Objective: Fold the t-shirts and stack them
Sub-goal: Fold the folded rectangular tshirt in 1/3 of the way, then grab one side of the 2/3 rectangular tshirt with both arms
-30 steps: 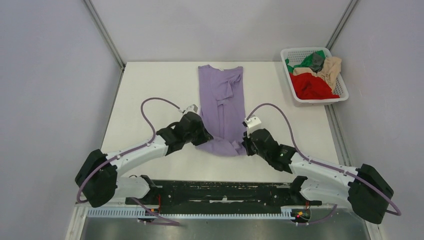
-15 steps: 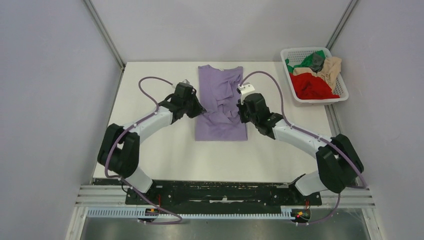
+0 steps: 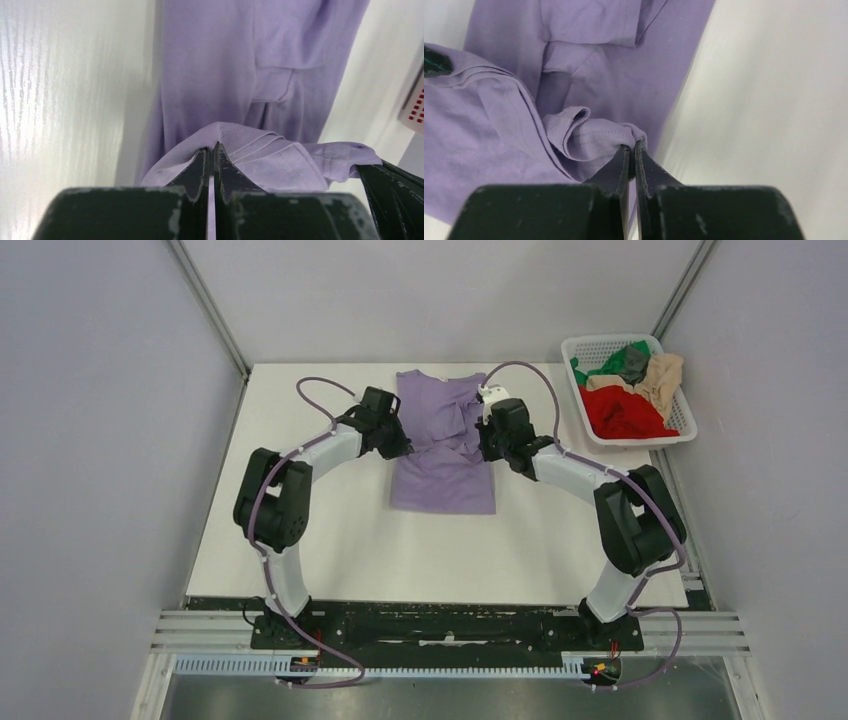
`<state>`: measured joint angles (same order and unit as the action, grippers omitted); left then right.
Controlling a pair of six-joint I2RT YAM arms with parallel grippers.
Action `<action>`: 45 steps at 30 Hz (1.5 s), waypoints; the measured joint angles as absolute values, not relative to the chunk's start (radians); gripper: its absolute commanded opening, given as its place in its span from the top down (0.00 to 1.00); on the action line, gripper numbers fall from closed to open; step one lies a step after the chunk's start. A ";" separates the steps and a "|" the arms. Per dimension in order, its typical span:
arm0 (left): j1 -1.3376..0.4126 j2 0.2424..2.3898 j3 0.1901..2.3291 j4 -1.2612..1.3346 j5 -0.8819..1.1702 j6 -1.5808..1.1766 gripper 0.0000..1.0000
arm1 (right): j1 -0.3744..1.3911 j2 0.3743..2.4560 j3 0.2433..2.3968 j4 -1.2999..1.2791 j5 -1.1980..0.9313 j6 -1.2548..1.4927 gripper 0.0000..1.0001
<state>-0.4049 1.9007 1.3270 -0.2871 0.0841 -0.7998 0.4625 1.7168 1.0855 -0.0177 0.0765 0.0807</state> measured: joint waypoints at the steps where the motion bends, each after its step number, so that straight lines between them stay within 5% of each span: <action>1: -0.403 1.911 1.335 -0.294 0.081 -0.799 0.93 | 0.455 1.735 1.098 -0.019 0.070 0.081 0.91; 3: -0.397 1.929 1.349 -0.307 0.077 -0.799 0.83 | 0.441 1.770 1.124 -0.019 0.056 0.083 0.83; 5: -0.392 1.943 1.363 -0.315 0.074 -0.796 0.44 | 0.425 1.808 1.153 -0.021 0.040 0.087 0.59; 7: -0.387 1.957 1.389 -0.326 0.070 -0.780 0.31 | 0.408 1.843 1.189 -0.024 0.030 0.099 0.30; 9: -0.385 1.967 1.417 -0.337 0.065 -0.773 0.01 | 0.393 1.871 1.228 -0.027 0.022 0.106 0.16; 10: -0.383 1.968 1.428 -0.340 0.062 -0.766 0.00 | 0.389 1.876 1.242 -0.032 0.021 0.109 0.10; 16: -0.382 1.922 1.409 -0.340 0.062 -0.763 0.00 | 0.376 1.821 1.222 -0.035 0.016 0.112 0.02; 26: -0.407 1.589 0.994 -0.339 0.064 -0.776 0.02 | 0.390 1.410 0.710 -0.004 -0.108 0.196 0.06; 36: -0.431 1.570 0.800 -0.226 0.126 -0.838 0.44 | 0.487 1.368 0.565 0.010 -0.100 0.271 0.37; 41: -0.443 1.609 0.802 -0.172 0.154 -0.851 0.57 | 0.503 1.406 0.556 0.053 -0.089 0.289 0.42; 45: -0.458 1.632 0.805 -0.151 0.162 -0.856 0.83 | 0.507 1.439 0.557 0.097 -0.088 0.291 0.54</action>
